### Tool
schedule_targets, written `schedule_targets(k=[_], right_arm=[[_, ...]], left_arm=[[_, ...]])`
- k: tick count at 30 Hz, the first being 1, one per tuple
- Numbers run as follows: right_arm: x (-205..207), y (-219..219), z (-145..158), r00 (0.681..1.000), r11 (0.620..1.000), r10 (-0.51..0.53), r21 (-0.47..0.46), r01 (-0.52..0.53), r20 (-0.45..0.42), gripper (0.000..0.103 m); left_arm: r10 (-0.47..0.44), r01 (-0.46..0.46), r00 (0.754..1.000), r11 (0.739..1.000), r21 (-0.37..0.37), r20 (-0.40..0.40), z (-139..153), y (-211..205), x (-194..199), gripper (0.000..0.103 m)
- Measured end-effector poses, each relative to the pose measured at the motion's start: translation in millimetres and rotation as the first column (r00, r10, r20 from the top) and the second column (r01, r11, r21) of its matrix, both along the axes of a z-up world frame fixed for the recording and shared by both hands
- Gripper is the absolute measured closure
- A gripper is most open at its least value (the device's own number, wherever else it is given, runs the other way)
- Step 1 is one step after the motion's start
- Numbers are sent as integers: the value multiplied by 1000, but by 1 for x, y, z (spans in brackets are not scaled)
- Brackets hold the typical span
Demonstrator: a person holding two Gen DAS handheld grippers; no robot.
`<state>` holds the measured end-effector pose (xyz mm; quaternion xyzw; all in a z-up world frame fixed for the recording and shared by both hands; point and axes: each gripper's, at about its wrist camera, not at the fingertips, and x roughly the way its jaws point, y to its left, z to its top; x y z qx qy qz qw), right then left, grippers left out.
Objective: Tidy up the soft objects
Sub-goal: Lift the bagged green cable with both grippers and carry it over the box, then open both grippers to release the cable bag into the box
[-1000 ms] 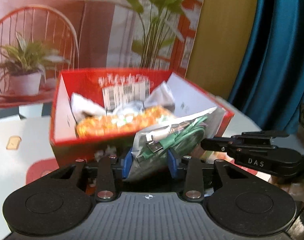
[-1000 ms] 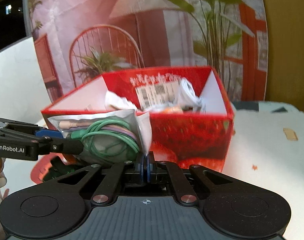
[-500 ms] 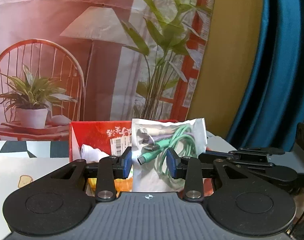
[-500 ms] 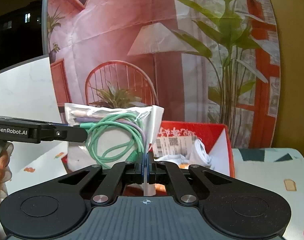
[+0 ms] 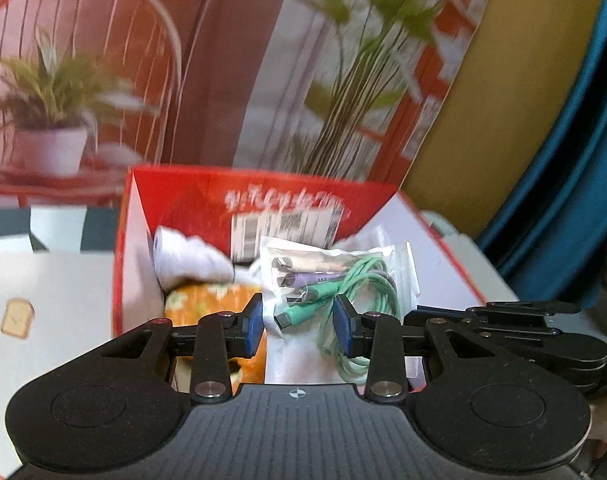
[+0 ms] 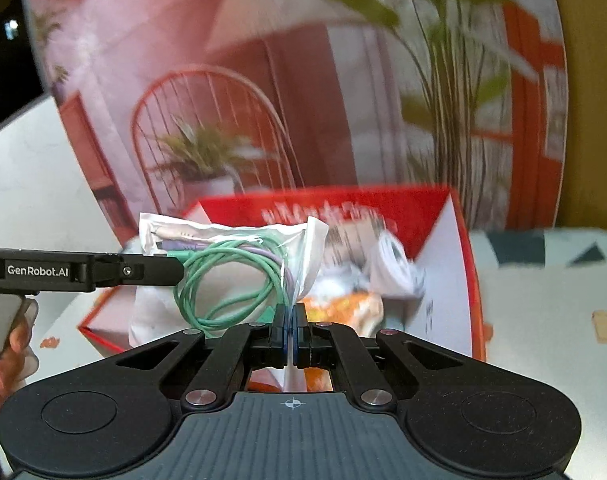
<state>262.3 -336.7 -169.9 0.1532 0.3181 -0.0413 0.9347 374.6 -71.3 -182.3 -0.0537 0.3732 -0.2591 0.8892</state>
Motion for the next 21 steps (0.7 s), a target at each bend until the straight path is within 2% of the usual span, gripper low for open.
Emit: schedule_targets(k=[3, 7, 10, 19, 21], right_arm=[[12, -5, -12, 997, 1000, -6, 17, 7, -74, 101], [26, -6, -26, 988, 1000, 11, -4, -11, -156, 101], [33, -5, -33, 980, 1000, 13, -12, -16, -198, 101], [36, -8, -34, 976, 1000, -10, -17, 7, -216, 100], [35, -8, -33, 977, 1000, -24, -23, 20, -213, 97]], left_arm=[[-6, 7, 999, 999, 38, -44, -12, -7, 12, 64], [-42, 49, 998, 989, 142, -53, -21, -22, 20, 64], [-45, 60, 995, 982, 178, -83, -28, -27, 27, 64], [-53, 77, 993, 968, 239, -105, -34, -32, 31, 64], [-49, 71, 994, 969, 235, -99, -31, -31, 29, 60]])
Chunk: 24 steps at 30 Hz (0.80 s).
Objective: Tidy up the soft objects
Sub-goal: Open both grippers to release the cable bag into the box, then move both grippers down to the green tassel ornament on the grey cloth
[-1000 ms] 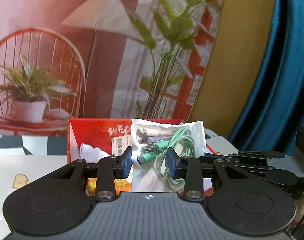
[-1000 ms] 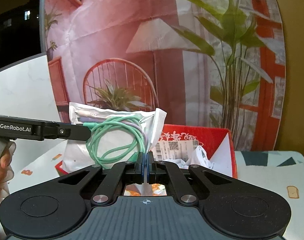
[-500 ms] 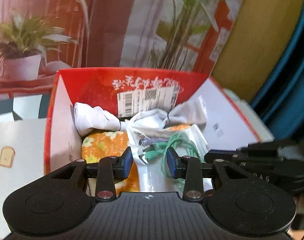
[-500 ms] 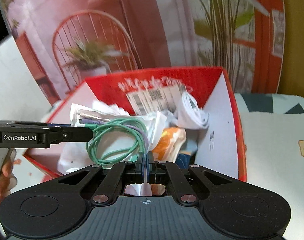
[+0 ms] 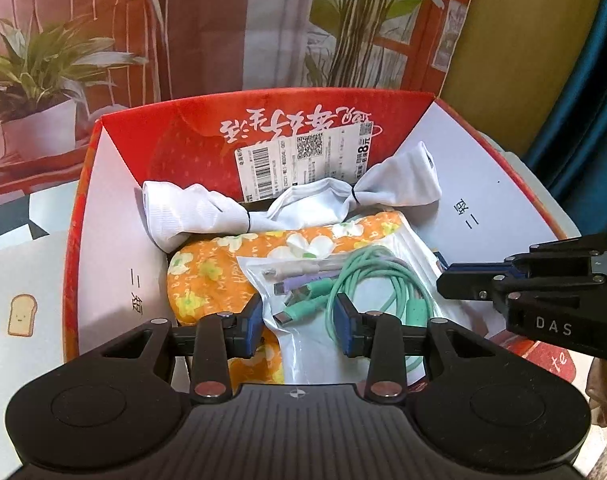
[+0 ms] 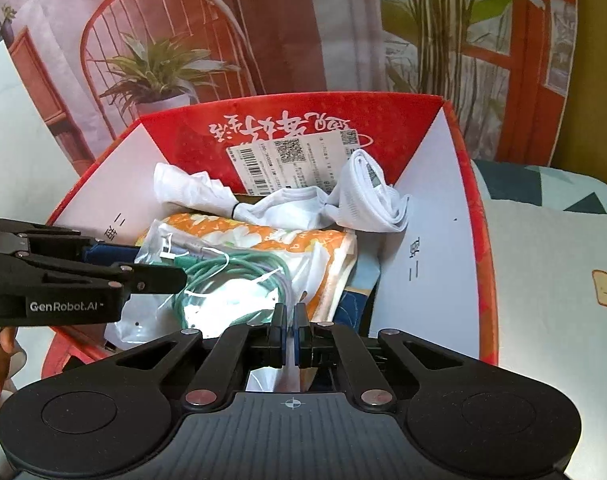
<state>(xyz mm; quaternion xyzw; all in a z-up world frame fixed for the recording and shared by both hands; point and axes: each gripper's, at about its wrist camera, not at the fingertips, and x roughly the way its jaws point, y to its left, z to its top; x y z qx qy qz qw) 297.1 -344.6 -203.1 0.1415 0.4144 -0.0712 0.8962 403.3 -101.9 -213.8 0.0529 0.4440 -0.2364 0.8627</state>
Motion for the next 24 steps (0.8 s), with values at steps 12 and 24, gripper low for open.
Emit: schedule_targets(k=[12, 24], right_arm=[[-37, 16, 34, 984, 992, -33, -112, 54, 178, 49], [-116, 51, 43, 926, 987, -58, -119, 110, 374, 37]], left_arm=[[18, -13, 984, 999, -31, 180, 44, 23, -48, 39], [96, -71, 962, 992, -107, 256, 47, 70, -129, 38]])
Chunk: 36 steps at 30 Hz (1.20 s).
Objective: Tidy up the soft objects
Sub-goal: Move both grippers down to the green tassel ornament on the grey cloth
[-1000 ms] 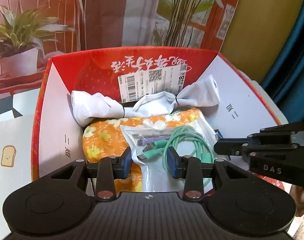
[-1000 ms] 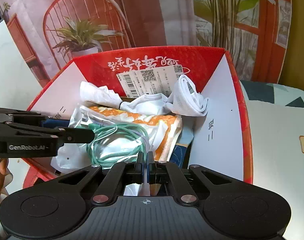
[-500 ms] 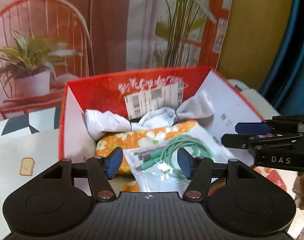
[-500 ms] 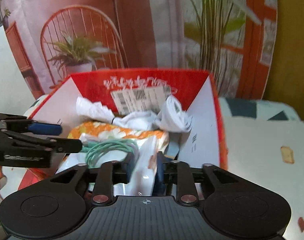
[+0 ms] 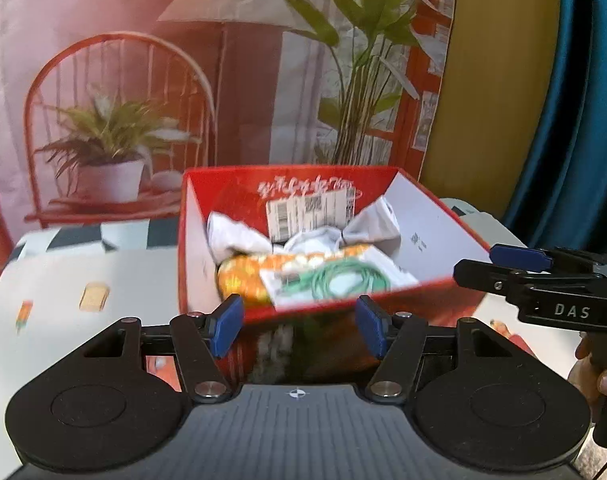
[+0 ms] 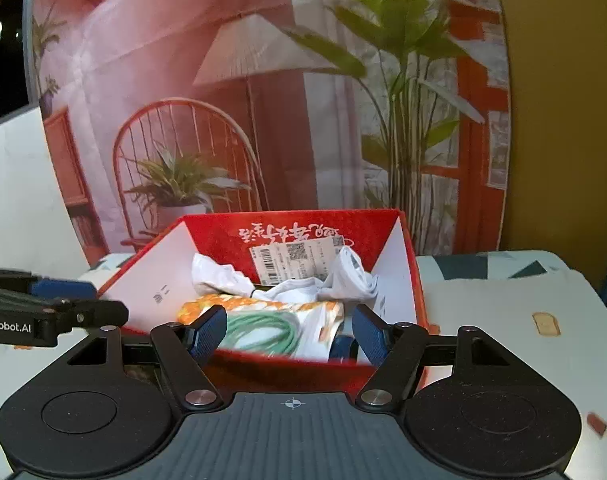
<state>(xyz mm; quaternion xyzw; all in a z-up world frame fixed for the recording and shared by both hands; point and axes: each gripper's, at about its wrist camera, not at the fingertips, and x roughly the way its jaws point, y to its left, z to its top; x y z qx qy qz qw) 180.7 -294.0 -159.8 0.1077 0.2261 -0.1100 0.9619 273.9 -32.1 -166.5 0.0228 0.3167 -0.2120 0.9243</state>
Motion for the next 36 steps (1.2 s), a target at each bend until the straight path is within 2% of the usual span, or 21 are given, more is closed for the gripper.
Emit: schedule_targets(k=[5, 12, 21, 32, 36], right_arm=[[-26, 18, -13, 1000, 1000, 25, 17, -25, -5, 37], [-53, 45, -38, 993, 996, 88, 18, -87, -73, 37], [-78, 66, -67, 979, 990, 136, 69, -127, -150, 37], [-99, 75, -86, 975, 986, 163, 69, -154, -153, 38], [-102, 78, -89, 969, 982, 189, 40, -185, -157, 39]], left_arm=[[18, -19, 999, 1000, -19, -39, -16, 9, -24, 39], [50, -54, 995, 998, -43, -89, -39, 20, -54, 39], [60, -69, 987, 996, -52, -149, -56, 27, -75, 40], [63, -72, 988, 996, -60, -144, -62, 24, -97, 40], [58, -62, 987, 998, -29, -148, -66, 20, -101, 41]])
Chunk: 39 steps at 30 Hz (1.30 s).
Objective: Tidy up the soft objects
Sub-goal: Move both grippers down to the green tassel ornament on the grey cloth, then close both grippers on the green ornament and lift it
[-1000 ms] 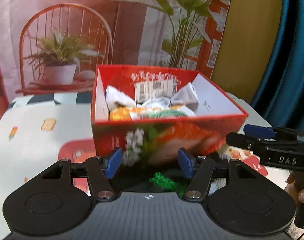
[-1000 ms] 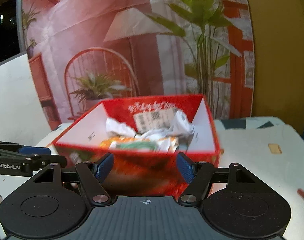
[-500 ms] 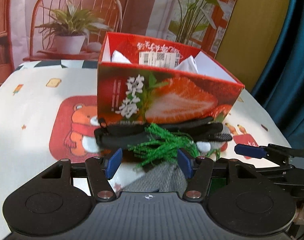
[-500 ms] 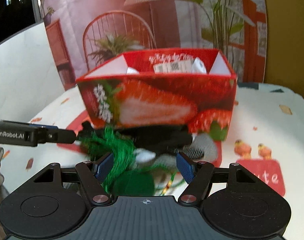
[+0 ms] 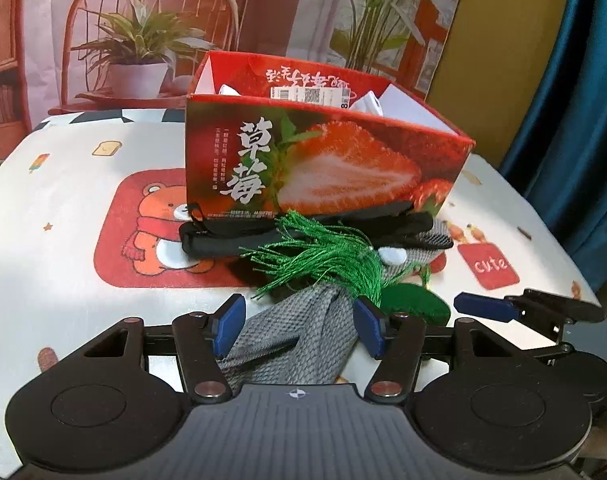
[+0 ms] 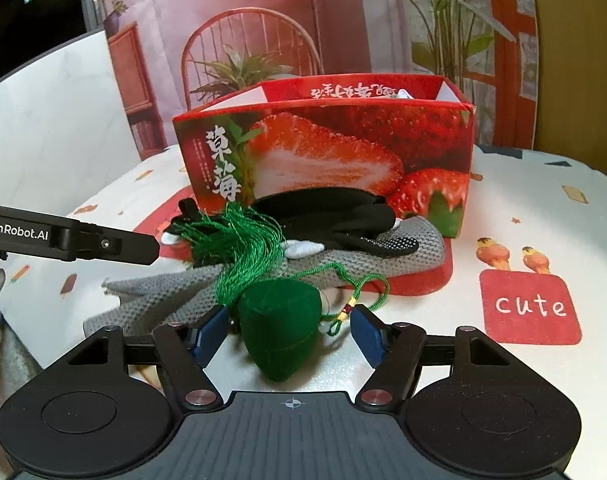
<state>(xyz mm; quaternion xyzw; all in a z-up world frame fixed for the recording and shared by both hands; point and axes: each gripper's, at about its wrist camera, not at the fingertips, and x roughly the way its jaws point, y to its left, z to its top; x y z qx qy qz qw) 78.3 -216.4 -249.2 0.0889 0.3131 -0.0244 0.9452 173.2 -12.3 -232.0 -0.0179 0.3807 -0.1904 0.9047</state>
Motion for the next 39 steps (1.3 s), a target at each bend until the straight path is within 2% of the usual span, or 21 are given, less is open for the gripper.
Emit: schedule_targets(k=[7, 12, 16, 18, 27, 31, 39], right_arm=[[-1, 9, -7, 999, 998, 49, -46, -48, 14, 45], [2, 5, -13, 998, 998, 57, -41, -57, 1, 59], [4, 4, -17, 998, 996, 70, -48, -69, 2, 63], [5, 4, -17, 997, 996, 76, -54, -76, 8, 64], [15, 17, -22, 990, 987, 139, -89, -136, 30, 67], [20, 22, -23, 986, 983, 164, -95, -160, 34, 67], [20, 25, -24, 983, 977, 180, -120, -174, 38, 67]], left_arm=[[-34, 34, 999, 999, 2, 5, 0, -5, 0, 41], [-42, 42, 999, 999, -8, -14, -4, -7, 5, 45], [-60, 60, 998, 998, -26, -22, -5, -9, 7, 49], [-72, 71, 997, 997, -37, -27, -6, -11, 7, 51], [-105, 101, 993, 991, -84, -45, -9, -18, 10, 51], [-115, 99, 989, 982, -158, -95, -13, -19, 16, 51], [-110, 86, 984, 983, -164, -140, -27, -34, 33, 51]])
